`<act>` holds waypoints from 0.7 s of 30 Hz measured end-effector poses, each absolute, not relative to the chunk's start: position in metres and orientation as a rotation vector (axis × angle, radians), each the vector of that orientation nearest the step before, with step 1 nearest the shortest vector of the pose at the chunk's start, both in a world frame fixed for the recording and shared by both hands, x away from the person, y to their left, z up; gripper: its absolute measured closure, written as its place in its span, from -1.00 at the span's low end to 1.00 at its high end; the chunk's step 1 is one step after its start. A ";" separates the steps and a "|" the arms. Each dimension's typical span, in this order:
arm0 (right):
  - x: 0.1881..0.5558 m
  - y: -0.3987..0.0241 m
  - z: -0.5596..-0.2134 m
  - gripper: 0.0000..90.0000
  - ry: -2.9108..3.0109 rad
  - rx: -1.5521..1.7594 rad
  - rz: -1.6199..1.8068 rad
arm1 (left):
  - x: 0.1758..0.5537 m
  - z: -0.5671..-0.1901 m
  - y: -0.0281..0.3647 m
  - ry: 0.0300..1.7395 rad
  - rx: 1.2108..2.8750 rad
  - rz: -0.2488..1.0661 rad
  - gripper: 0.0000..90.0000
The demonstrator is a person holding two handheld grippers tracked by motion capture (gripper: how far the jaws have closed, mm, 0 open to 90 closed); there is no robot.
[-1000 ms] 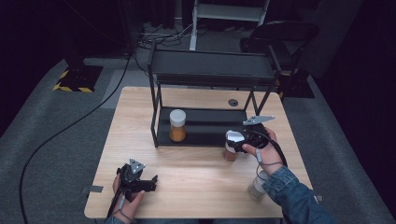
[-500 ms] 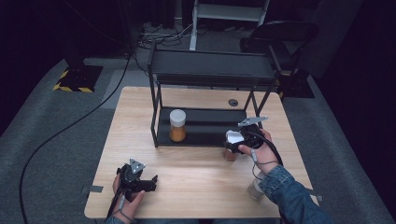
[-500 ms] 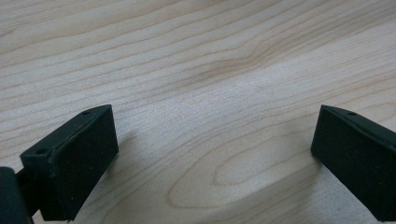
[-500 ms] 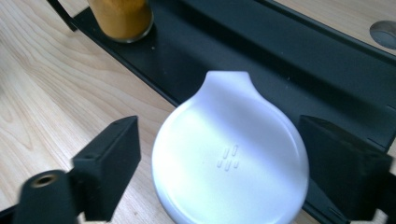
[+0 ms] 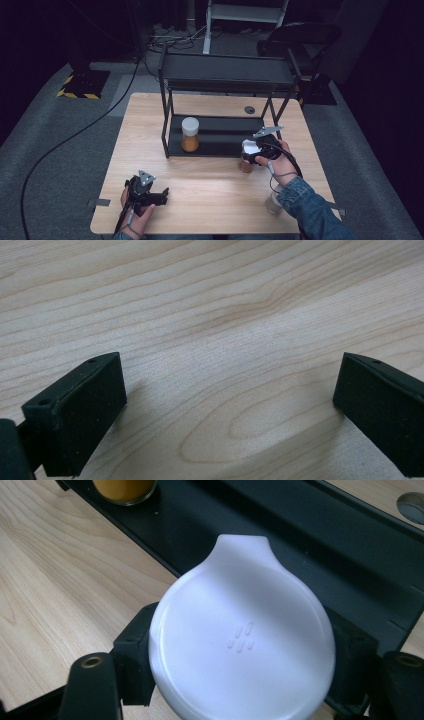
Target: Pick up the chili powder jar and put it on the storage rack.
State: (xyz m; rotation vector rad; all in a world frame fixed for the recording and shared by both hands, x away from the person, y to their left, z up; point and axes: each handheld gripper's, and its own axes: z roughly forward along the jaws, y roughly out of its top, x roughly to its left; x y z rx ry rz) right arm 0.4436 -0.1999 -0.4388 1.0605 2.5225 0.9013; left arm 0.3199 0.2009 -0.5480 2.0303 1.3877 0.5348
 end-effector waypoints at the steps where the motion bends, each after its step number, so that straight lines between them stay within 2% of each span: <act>1: 0.444 -0.200 -0.439 -0.33 2.523 1.060 0.898 | 0.320 -0.548 0.201 1.388 2.030 0.535 -0.99; 21: 0.444 -0.190 -0.407 -0.32 2.509 1.034 0.922 | 0.320 -0.548 0.201 1.392 2.031 0.536 -0.99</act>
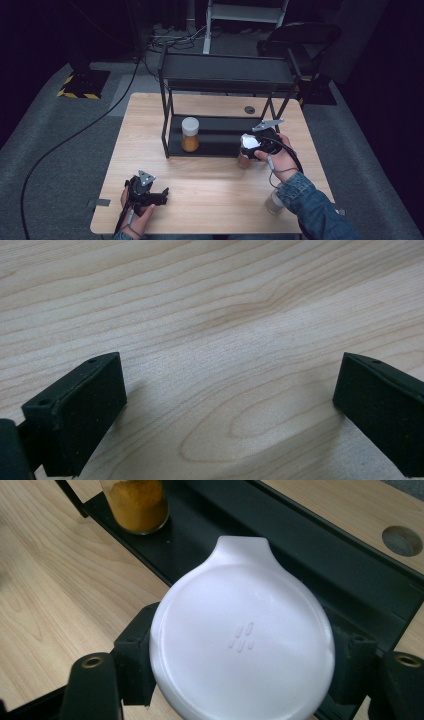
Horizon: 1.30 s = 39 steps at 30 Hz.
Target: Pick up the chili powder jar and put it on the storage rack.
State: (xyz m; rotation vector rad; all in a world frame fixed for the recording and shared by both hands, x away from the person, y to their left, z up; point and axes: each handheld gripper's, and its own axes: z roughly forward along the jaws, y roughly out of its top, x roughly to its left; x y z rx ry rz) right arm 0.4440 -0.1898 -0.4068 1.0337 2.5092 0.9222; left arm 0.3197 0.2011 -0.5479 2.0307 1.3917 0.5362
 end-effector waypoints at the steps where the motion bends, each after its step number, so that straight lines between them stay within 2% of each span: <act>1: 0.444 -0.189 -0.405 -0.32 2.509 1.029 0.921 | 0.320 -0.548 0.201 1.392 2.031 0.536 -0.99; 21: 0.453 -0.171 -0.377 -0.32 2.487 0.985 0.943 | 0.320 -0.548 0.201 1.394 2.030 0.536 -0.99; 39: 0.472 -0.146 -0.367 -0.32 2.492 0.972 0.954 | 0.320 -0.548 0.201 1.392 2.030 0.537 -0.99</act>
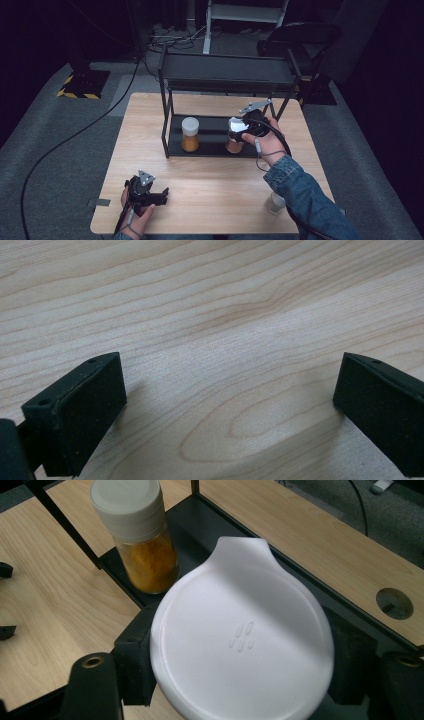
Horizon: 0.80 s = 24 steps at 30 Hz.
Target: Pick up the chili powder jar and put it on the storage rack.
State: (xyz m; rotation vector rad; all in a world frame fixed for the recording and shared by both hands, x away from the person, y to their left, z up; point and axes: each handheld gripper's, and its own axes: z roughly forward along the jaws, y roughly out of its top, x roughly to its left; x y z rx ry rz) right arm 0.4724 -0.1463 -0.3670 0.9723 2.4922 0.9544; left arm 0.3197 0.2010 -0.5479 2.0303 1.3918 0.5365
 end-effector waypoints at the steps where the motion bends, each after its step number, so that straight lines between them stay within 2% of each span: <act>1: 0.474 -0.145 -0.367 -0.32 2.492 0.974 0.955 | 0.320 -0.548 0.201 1.392 2.030 0.536 -0.99; 24: 0.498 -0.108 -0.380 -0.32 2.517 0.942 0.937 | 0.320 -0.548 0.202 1.385 2.034 0.533 -0.99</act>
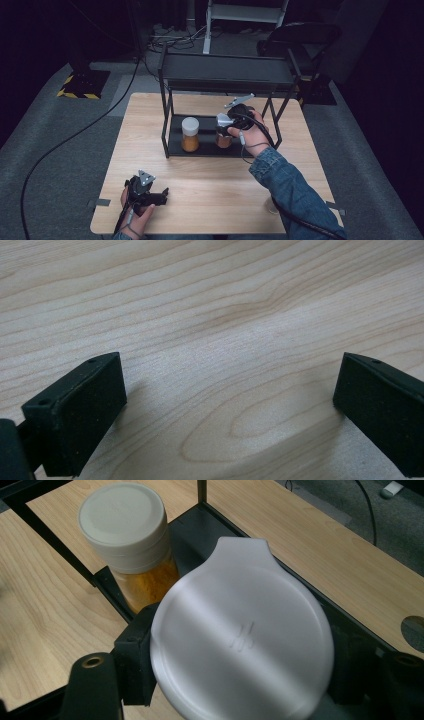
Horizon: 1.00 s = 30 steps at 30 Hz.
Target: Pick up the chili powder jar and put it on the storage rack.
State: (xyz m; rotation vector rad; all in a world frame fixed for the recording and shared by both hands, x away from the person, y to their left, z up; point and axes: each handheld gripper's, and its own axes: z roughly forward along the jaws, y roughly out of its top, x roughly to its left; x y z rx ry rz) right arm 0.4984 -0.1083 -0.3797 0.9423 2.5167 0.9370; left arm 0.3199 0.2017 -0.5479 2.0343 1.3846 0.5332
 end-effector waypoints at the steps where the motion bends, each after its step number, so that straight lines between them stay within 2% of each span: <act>1: 0.500 -0.106 -0.382 -0.32 2.519 0.944 0.934 | 0.320 -0.548 0.202 1.384 2.035 0.533 -0.99; 30: 0.512 -0.082 -0.418 -0.32 2.573 0.937 0.908 | 0.320 -0.548 0.202 1.383 2.035 0.533 -0.99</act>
